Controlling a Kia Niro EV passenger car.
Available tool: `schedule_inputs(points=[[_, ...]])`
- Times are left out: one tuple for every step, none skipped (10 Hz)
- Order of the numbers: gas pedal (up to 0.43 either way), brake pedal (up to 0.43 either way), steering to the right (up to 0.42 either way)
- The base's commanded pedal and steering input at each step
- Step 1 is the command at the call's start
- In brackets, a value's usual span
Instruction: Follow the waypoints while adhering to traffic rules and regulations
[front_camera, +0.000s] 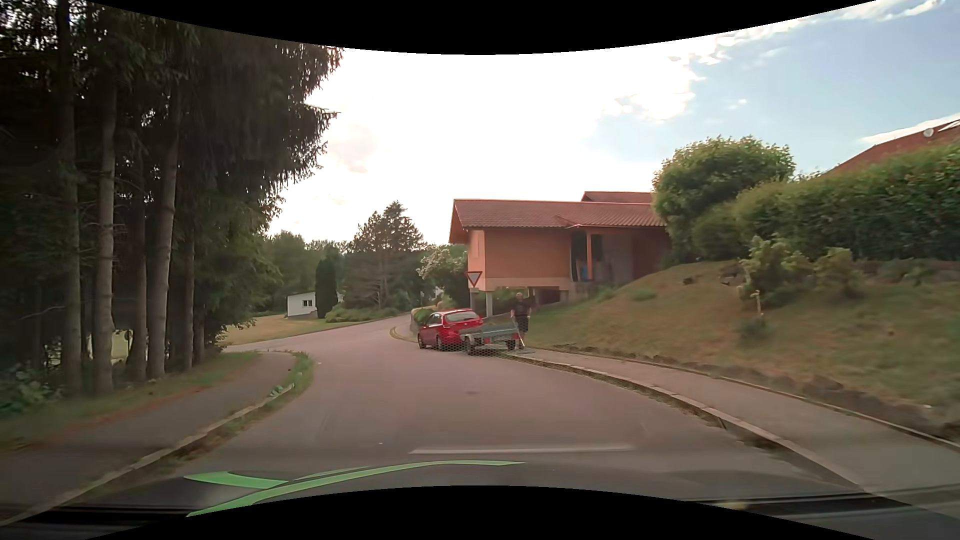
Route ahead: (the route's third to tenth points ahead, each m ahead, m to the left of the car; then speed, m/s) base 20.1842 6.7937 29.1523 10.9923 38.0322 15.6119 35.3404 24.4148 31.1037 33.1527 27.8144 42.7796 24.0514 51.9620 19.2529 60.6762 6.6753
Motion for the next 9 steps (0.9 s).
schedule_inputs(points=[[0.0, 0.116, -0.105], [0.0, 0.122, -0.106], [0.0, 0.116, -0.107], [0.0, 0.122, -0.109], [0.0, 0.122, -0.11], [0.0, 0.122, -0.111], [0.0, 0.122, -0.111], [0.0, 0.122, -0.111], [0.0, 0.122, -0.11]])
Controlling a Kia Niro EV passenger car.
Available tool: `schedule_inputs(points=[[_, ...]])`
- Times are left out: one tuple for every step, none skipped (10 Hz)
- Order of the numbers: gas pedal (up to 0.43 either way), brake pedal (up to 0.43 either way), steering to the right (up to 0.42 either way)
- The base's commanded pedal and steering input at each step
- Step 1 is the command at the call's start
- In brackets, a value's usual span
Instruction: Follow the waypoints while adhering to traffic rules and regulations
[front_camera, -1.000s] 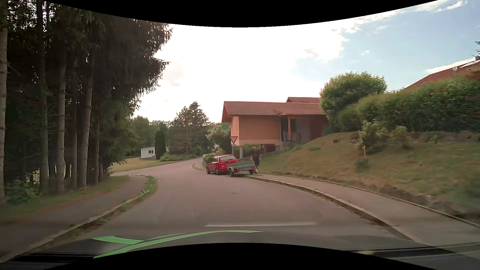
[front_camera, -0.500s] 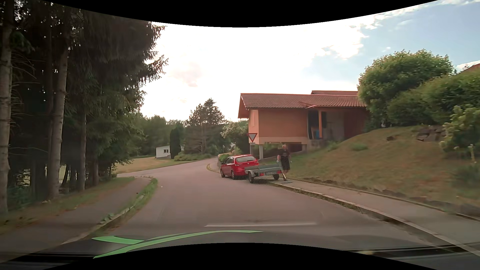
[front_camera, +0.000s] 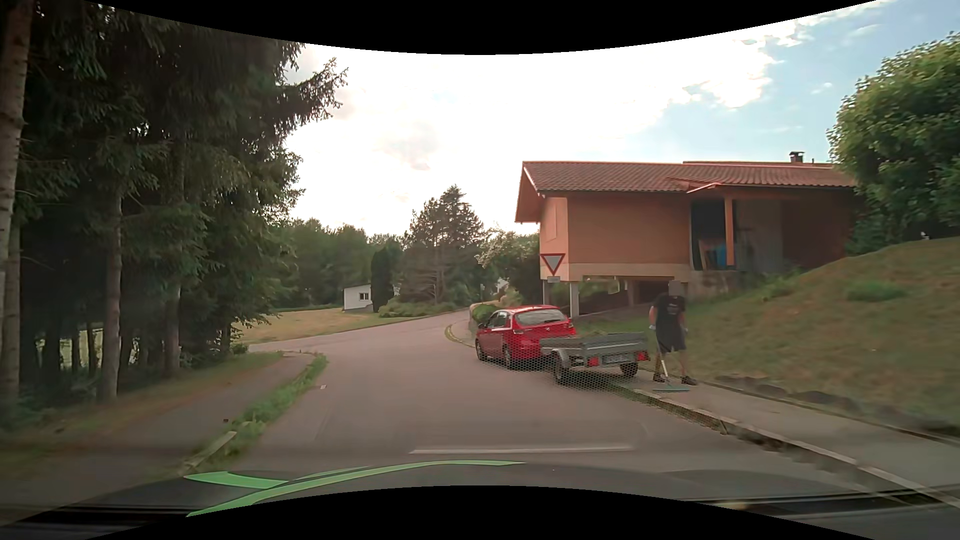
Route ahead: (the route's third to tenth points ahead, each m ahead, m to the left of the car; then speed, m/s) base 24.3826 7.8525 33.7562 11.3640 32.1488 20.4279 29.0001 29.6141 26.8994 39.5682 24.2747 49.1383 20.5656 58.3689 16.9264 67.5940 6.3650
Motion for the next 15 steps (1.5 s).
schedule_inputs(points=[[0.0, 0.122, -0.109], [0.0, 0.122, -0.105], [0.0, 0.122, -0.101], [0.0, 0.122, -0.099], [0.0, 0.128, -0.097], [0.0, 0.122, -0.092], [0.0, 0.122, -0.082], [0.0, 0.122, -0.07], [0.0, 0.128, -0.058], [0.0, 0.128, -0.047], [0.0, 0.128, -0.039], [0.0, 0.128, -0.035], [0.0, 0.134, -0.033], [0.0, 0.134, -0.031], [0.0, 0.134, -0.026]])
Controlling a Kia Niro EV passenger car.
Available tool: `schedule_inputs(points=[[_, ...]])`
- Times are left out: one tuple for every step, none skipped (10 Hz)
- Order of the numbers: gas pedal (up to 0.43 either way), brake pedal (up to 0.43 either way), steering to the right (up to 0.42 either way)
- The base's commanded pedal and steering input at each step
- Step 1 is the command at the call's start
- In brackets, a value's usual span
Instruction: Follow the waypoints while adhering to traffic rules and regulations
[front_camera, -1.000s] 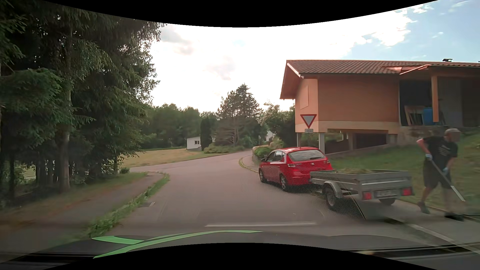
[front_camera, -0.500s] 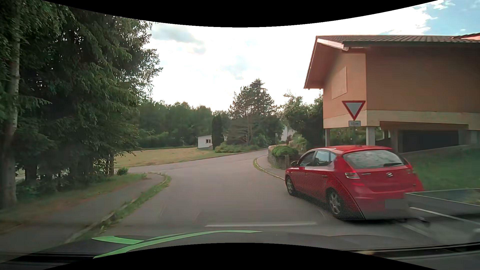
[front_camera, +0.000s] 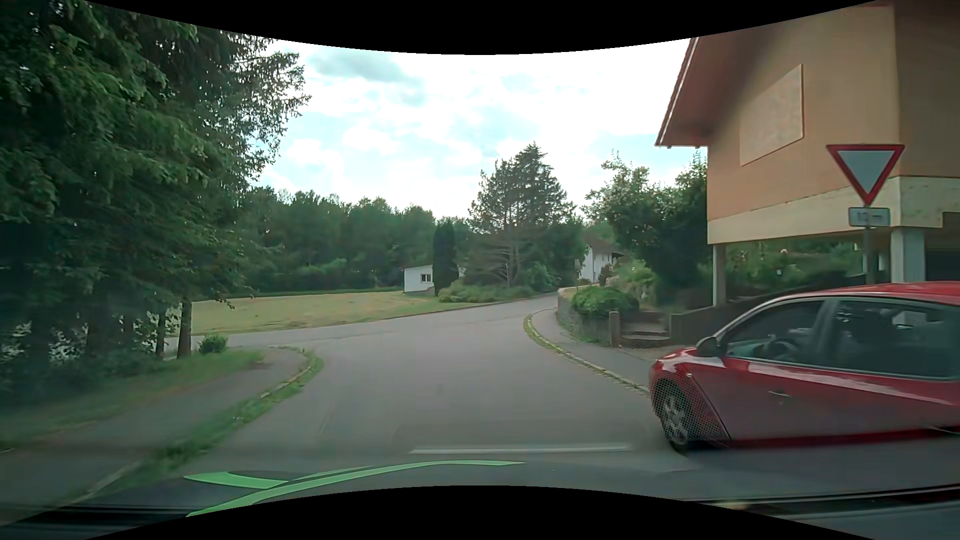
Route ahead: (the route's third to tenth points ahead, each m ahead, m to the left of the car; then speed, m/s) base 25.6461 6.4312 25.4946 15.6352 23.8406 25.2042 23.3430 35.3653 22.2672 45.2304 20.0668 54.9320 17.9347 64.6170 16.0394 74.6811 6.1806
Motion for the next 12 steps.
schedule_inputs(points=[[0.0, 0.14, -0.02], [0.0, 0.14, -0.016], [0.0, 0.146, -0.016], [0.0, 0.152, -0.015], [0.0, 0.152, -0.015], [0.0, 0.159, -0.014], [0.0, 0.165, -0.012], [0.0, 0.177, -0.01], [0.0, 0.183, -0.01], [0.0, 0.183, -0.01], [0.0, 0.189, -0.01], [0.0, 0.195, -0.01]])
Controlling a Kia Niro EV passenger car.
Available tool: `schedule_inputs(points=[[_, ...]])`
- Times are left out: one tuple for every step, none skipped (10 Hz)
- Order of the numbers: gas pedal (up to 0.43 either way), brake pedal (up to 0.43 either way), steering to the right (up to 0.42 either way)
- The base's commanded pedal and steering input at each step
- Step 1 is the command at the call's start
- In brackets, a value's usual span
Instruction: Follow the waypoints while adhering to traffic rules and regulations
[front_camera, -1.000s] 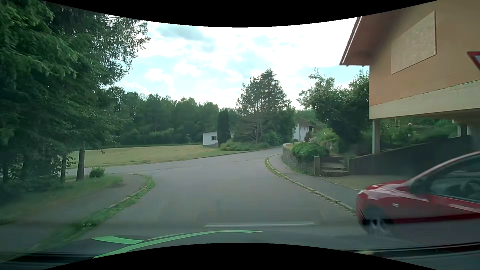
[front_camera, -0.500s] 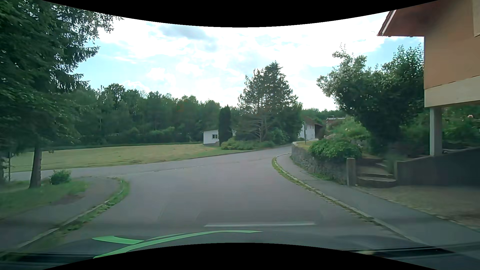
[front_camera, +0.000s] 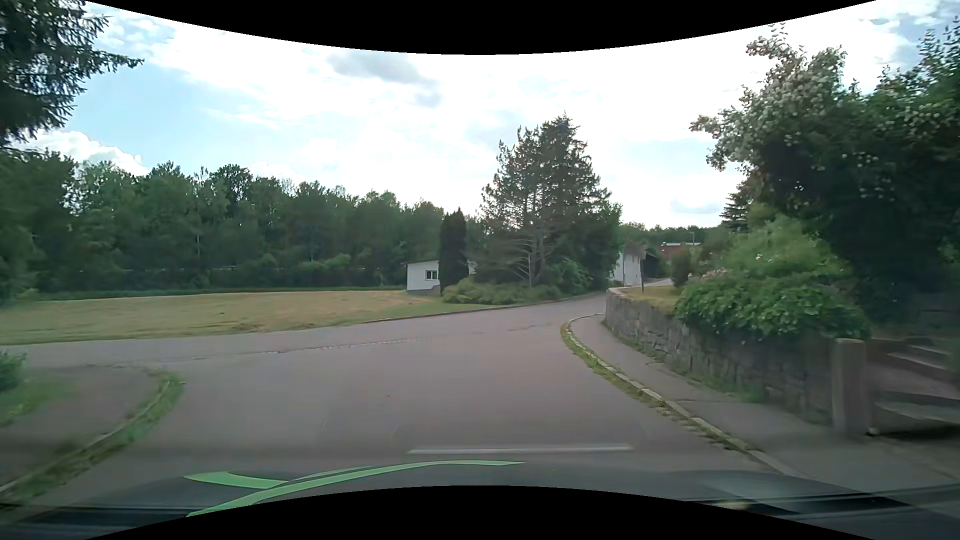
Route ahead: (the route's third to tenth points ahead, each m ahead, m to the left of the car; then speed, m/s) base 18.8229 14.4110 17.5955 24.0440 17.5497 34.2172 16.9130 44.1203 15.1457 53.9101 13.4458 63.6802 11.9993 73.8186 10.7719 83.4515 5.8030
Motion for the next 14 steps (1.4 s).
schedule_inputs(points=[[0.0, 0.201, -0.01], [0.0, 0.201, -0.011], [0.0, 0.213, -0.011], [0.0, 0.213, -0.014], [0.0, 0.232, -0.018], [0.0, 0.238, -0.02], [0.0, 0.238, -0.024], [0.0, 0.238, -0.031], [0.0, 0.238, -0.039], [0.0, 0.238, -0.05], [0.0, 0.244, -0.065], [0.0, 0.244, -0.08], [0.0, 0.25, -0.092], [0.0, 0.25, -0.109]])
